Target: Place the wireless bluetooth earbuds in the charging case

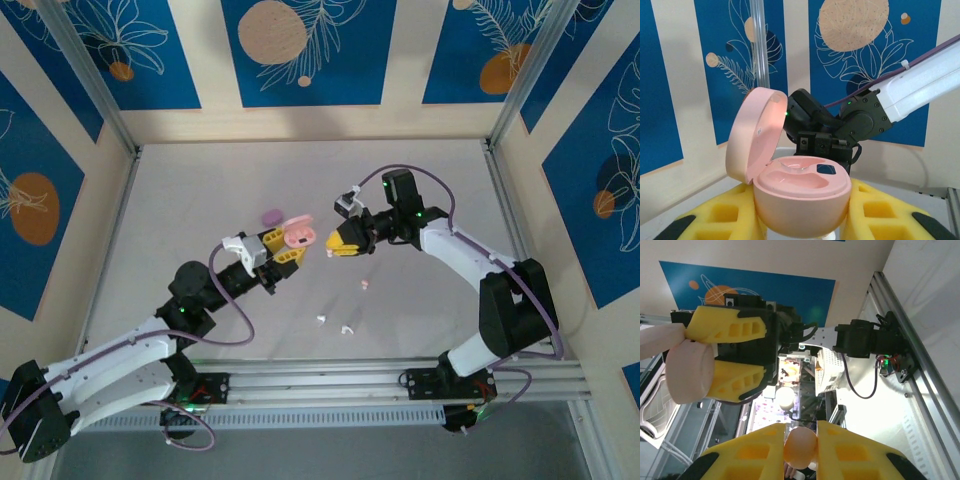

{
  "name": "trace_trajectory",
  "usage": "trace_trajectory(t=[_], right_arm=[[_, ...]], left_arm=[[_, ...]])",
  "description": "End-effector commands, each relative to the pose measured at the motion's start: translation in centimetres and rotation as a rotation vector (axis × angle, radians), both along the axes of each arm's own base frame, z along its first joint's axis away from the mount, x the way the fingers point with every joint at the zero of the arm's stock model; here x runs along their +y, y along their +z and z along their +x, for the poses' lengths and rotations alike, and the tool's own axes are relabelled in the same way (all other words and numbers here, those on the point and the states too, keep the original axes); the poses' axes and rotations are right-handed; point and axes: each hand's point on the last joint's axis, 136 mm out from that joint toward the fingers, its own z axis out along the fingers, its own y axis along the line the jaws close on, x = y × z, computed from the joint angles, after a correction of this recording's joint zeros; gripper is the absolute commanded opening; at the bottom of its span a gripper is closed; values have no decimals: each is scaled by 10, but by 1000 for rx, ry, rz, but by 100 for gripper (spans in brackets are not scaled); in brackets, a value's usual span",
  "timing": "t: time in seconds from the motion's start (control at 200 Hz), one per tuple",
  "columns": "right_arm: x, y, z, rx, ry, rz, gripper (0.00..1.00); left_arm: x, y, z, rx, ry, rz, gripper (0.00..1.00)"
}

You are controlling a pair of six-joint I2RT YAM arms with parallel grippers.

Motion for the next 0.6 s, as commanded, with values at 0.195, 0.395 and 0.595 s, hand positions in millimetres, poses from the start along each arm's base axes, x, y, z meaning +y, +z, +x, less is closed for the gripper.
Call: trace_trajectory(t=[0.195, 0.395, 0.595], right_arm=[[-2, -2, 18, 147, -103, -90, 20], [-4, -13, 24, 229, -164, -111, 20], [-7, -11, 22, 229, -169, -103, 20]], left_arm=[[1, 2, 5, -17, 37, 12, 24], [2, -4, 8, -5, 57, 36, 24], [1, -9, 11, -3, 69, 60, 23]])
